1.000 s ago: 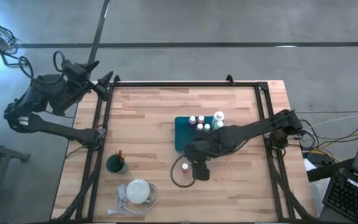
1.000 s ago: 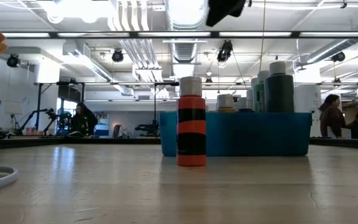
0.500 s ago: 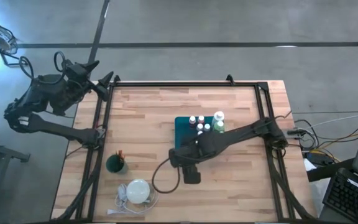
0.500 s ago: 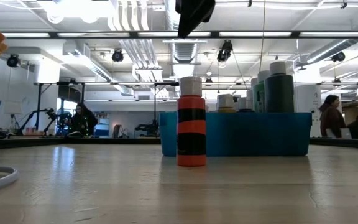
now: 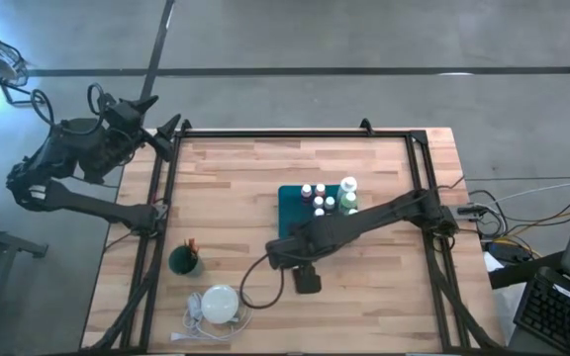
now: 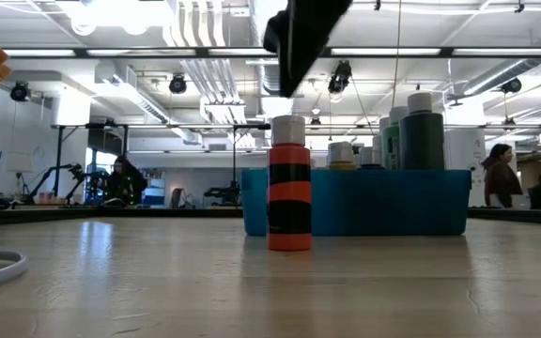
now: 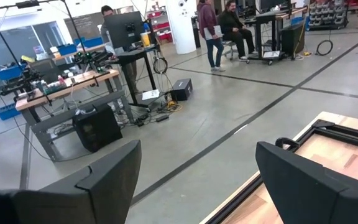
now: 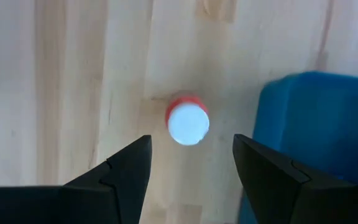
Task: Pick & Place Paint Supplies
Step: Put the orange paint bottle into the blue bin
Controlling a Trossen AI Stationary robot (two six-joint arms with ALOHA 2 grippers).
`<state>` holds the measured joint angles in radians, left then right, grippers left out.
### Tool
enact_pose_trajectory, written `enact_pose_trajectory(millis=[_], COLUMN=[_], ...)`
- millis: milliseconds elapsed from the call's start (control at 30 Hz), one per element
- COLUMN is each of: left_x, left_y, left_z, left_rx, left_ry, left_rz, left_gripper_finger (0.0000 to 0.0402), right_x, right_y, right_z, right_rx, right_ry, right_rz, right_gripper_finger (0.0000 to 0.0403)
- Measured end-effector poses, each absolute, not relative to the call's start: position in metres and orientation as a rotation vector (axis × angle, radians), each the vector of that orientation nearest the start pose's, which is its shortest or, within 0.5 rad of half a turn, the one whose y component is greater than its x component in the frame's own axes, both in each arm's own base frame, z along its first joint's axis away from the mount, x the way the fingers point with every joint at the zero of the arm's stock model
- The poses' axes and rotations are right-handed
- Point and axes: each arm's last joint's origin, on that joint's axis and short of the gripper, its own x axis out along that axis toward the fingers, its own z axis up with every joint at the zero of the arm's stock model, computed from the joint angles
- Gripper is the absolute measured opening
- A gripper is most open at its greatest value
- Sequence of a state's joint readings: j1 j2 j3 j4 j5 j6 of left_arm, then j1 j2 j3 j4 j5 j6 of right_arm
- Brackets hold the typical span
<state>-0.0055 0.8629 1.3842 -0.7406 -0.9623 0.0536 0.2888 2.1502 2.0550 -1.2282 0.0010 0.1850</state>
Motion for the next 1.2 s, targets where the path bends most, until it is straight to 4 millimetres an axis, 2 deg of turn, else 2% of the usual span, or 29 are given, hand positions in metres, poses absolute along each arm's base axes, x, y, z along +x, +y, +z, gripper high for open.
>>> enact_pose_trajectory(millis=[200,533,933,1200], left_x=[0.113,0.113,0.113,0.113], left_y=[0.023,0.023,0.023,0.023], left_z=[0.460,0.460,0.460,0.460], left_rx=[0.155,0.156,0.155,0.155], left_ry=[0.228,0.228,0.227,0.228], left_rz=[0.948,0.948,0.949,0.948], left_gripper_finger=[0.0320,0.0320,0.0320,0.0320], right_x=[0.416,0.418,0.423,0.421], right_y=[0.124,0.125,0.126,0.125], right_z=[0.245,0.228,0.225,0.213], right_rx=[-0.054,-0.049,-0.014,0.000], right_ry=[1.394,1.376,1.329,1.341], right_rz=[0.123,0.128,0.107,0.092], right_gripper_finger=[0.0219,0.0233,0.0204,0.0189])
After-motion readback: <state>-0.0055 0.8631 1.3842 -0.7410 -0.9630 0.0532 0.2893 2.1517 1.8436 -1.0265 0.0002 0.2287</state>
